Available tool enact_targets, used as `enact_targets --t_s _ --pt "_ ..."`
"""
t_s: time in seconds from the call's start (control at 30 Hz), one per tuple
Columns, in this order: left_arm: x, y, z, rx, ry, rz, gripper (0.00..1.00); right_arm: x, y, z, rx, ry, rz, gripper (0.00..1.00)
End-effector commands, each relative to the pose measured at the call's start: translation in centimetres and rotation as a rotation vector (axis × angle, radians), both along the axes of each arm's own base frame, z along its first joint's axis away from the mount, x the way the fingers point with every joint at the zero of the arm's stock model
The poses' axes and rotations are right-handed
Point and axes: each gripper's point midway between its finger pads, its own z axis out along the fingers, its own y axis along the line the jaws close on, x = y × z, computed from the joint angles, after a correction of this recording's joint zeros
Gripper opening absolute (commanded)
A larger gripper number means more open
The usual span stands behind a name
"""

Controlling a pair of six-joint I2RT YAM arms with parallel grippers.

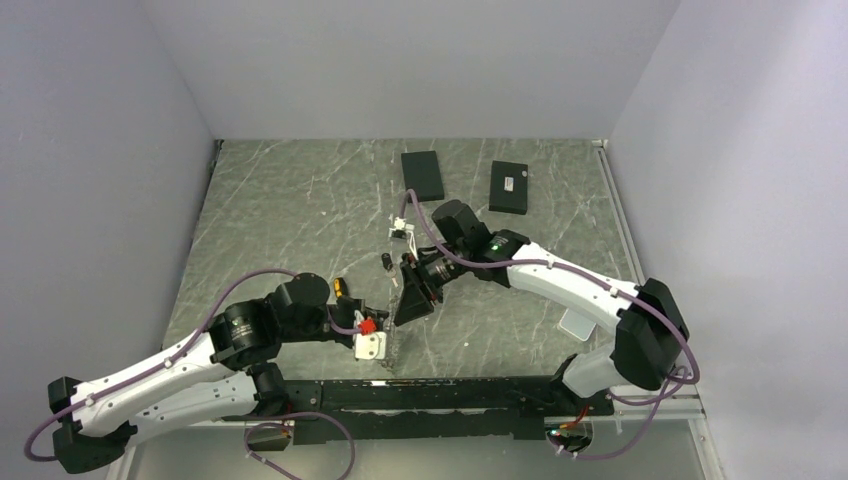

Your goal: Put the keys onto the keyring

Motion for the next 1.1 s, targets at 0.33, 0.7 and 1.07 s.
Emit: enact_targets --t_s 0.33,0.7,1.07 --pt "0.6 -0.5 1.7 -0.069 -0.022 0.030 0.00 1.3 -0.4 0.7 0.156 -0.242 -0.115 0.43" --pt "0.5 -0.5 1.9 -0.081 -0.017 0.029 0.00 1.9 -0.1 0.8 0.419 -0.552 -0.226 0.44" --pt "0.6 -0.5 2.2 -0.090 -0.020 0.033 0.00 2.1 0.4 1.5 0.536 -0.723 -0.295 0.30"
